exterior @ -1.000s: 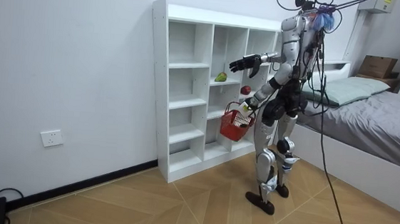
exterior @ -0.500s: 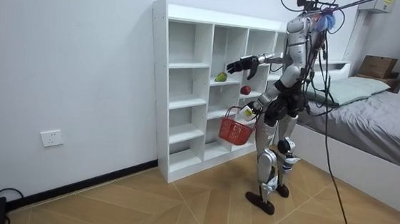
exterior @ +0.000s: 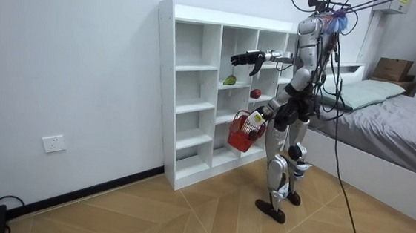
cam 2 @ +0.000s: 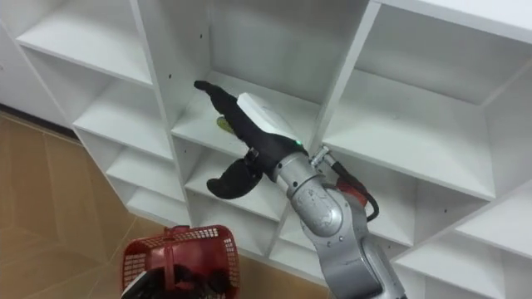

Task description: Collect fruits from the closet

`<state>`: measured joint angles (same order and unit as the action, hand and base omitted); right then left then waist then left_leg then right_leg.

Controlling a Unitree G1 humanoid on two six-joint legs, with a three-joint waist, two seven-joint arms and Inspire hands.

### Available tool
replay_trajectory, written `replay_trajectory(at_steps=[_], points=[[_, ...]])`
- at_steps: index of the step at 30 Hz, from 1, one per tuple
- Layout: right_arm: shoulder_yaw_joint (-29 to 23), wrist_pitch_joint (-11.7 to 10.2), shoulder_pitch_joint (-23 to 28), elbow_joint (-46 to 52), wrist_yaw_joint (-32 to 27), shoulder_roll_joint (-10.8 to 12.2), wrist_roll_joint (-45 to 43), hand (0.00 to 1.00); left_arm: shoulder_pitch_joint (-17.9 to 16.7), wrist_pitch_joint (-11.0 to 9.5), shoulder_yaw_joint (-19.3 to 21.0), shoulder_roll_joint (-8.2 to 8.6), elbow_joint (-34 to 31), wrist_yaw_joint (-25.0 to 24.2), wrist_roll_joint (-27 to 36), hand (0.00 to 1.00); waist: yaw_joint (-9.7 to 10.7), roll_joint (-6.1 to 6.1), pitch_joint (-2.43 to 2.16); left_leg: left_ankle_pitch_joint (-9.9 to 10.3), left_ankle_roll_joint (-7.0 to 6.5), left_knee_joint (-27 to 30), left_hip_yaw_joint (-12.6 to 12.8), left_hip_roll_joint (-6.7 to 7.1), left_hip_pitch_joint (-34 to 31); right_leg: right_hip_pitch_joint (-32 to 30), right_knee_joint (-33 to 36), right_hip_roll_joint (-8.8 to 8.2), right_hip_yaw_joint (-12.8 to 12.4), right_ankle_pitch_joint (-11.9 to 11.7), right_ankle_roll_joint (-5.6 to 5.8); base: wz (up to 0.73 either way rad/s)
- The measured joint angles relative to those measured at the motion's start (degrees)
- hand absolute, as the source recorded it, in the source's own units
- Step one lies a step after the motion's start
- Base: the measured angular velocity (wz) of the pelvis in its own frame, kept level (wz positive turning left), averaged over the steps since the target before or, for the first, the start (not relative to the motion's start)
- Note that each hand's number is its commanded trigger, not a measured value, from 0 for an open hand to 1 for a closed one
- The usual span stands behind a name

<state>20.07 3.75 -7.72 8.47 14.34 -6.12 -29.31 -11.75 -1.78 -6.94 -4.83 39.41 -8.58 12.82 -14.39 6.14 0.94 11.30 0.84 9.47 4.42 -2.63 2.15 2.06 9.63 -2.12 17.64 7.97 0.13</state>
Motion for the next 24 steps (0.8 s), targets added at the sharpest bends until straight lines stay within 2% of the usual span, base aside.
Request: replay_trajectory(at_steps=[10, 15, 20, 24], points=[[-0.1, -0.2, -0.3, 0.0, -3.3, -0.1, -0.4, 0.00, -0.1, -0.1, 0.1, -0.36, 0.0, -1.2, 0.0, 1.00, 0.1, 0.37, 0.09, -0.2, -0.21, 0.0, -1.0, 0.31, 0.0, 0.4, 0.0, -0.37, 1.4, 0.0, 0.03, 0.06], [-0.5, -0.2, -0.3, 0.0, -4.3, -0.2, -2.9, 0.00, -0.6, -0.1, 1.7, -0.04, 0.0, -2.3, -0.1, 1.00, 0.0, 0.59, 0.12, -0.2, -0.30, 0.0, -1.6, 0.54, 0.2, 0.9, 0.0, -0.60, 1.6, 0.0, 0.08, 0.06], [-1.7, 0.2, -0.3, -0.1, -5.1, -1.2, -4.6, 0.00, -1.2, 0.7, 2.6, 0.21, -0.9, -2.3, -0.7, 1.00, 0.1, 0.57, 0.15, -0.3, -0.44, 0.0, -2.0, 0.74, 0.2, 1.0, 0.0, -0.80, 2.2, 0.2, 0.29, 0.00], [-2.9, 1.6, -0.3, -1.5, -5.1, -1.3, -5.5, 0.00, -1.7, 1.4, 2.7, 0.15, -2.6, -2.3, -3.4, 1.00, -0.1, 0.88, 0.06, -0.3, -0.38, -0.1, -2.4, 0.75, -0.1, 1.0, 0.1, -0.82, 2.9, 0.2, 0.29, 0.07]])
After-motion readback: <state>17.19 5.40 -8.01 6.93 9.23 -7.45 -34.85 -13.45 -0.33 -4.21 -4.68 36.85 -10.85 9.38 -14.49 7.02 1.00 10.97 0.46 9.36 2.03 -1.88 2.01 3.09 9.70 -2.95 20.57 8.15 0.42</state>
